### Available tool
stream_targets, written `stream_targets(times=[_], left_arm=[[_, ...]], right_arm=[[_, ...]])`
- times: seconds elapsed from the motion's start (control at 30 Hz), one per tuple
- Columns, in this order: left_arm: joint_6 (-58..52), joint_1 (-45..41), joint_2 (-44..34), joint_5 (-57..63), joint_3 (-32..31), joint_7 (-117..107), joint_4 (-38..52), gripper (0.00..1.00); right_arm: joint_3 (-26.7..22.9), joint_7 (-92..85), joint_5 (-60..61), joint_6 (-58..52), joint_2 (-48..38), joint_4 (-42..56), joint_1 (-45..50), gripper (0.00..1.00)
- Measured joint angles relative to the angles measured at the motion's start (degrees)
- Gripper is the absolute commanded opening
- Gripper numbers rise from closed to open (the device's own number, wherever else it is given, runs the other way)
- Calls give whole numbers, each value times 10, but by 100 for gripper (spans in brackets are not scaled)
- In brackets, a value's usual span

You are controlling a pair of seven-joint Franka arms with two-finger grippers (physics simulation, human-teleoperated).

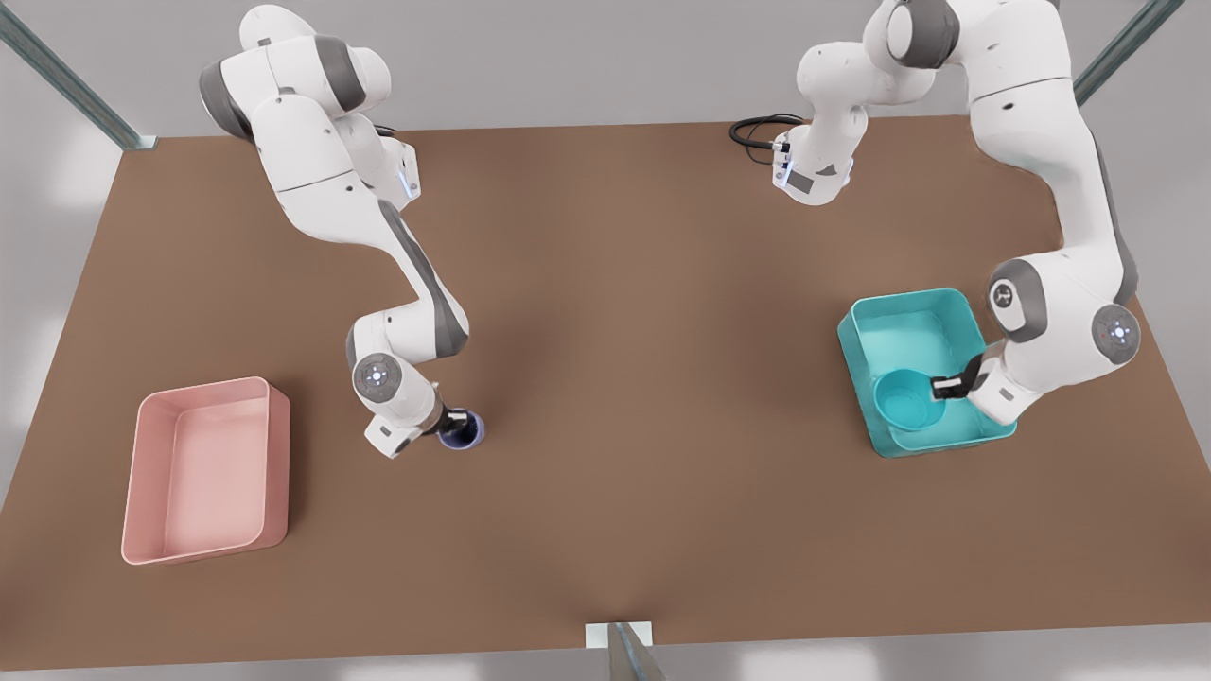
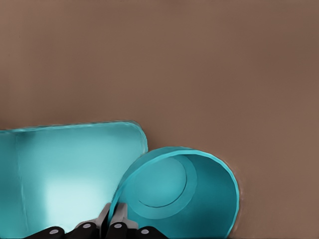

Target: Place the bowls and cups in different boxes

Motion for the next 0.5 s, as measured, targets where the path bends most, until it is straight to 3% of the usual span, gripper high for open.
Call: stream_targets(times=[0.13,0.33,0.5], left_arm=[[-24,20,22,50,27,10,-3,21],[11,31,58,70,31,27,-75,21],[33,30,82,71,30,38,-99,21]], right_arm=[[-6,-1,-8,-59,-50,76,-23,21],[-14,-78,-27,-167,-53,173,-242,21],[-20,-154,-29,-198,-10,177,-335,21]])
